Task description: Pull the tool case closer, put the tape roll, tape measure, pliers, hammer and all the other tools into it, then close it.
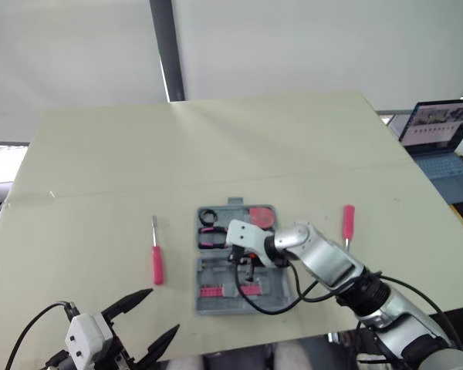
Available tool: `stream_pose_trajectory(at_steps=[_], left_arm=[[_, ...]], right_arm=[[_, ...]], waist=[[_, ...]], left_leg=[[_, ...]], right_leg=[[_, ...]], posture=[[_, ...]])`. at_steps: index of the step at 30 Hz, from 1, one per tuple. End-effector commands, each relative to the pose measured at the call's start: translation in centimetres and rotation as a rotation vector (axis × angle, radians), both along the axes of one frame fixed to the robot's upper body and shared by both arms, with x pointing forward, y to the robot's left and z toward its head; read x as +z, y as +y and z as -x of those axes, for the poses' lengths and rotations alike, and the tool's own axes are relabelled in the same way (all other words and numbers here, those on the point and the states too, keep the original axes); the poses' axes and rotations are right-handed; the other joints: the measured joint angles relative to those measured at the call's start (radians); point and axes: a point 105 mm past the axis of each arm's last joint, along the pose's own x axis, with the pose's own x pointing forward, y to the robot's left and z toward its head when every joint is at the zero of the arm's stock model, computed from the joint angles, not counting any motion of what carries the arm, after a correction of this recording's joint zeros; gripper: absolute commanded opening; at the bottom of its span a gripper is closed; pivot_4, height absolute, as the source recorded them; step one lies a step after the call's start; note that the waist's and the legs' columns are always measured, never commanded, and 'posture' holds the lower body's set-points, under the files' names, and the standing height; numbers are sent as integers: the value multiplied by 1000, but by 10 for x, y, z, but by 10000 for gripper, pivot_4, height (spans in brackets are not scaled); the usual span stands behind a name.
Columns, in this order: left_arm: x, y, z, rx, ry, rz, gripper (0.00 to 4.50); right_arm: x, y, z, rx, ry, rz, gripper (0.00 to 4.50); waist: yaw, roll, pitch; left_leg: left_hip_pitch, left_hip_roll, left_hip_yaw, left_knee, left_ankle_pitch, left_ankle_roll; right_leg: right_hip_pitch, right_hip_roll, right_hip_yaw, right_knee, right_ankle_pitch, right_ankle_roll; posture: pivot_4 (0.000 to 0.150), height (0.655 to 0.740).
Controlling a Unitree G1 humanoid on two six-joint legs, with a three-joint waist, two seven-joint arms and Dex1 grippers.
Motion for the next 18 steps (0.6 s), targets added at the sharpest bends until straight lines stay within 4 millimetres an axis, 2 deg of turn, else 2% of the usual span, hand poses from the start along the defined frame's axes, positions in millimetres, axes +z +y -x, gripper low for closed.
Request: stream_pose_trajectory(at_steps=[1,4,6,10,18], left_arm=[[5,0,2,-5,-12,-8,45000],[5,0,2,-6,-13,-9,45000],[6,0,1,-7,-14,-11,45000],[6,2,1,-6,-14,-15,45000],[6,5,0,-6,-13,-23,45000]], right_arm=[[-52,-25,17,-77,180,138,311],[-58,-28,21,-84,202,152,311],[-62,-30,23,-88,216,158,311],[-69,-32,26,-102,244,162,311],[-82,-35,29,-143,296,160,311]], waist=[[0,0,-1],[0,1,0],[0,4,-3],[0,6,-7],[-3,1,-17]], left_leg=[[0,0,0,0,0,0],[6,0,0,-3,0,0],[15,0,0,-6,-2,0],[16,0,0,-7,-3,1],[18,0,0,-7,-4,1]], right_leg=[[0,0,0,0,0,0],[5,0,0,-2,0,0],[13,0,-1,-4,0,-1],[14,0,0,-4,-1,-2],[15,0,0,-4,-1,-3]], posture=[[1500,7373],[1500,7373],[1500,7373],[1500,7373],[1500,7373]])
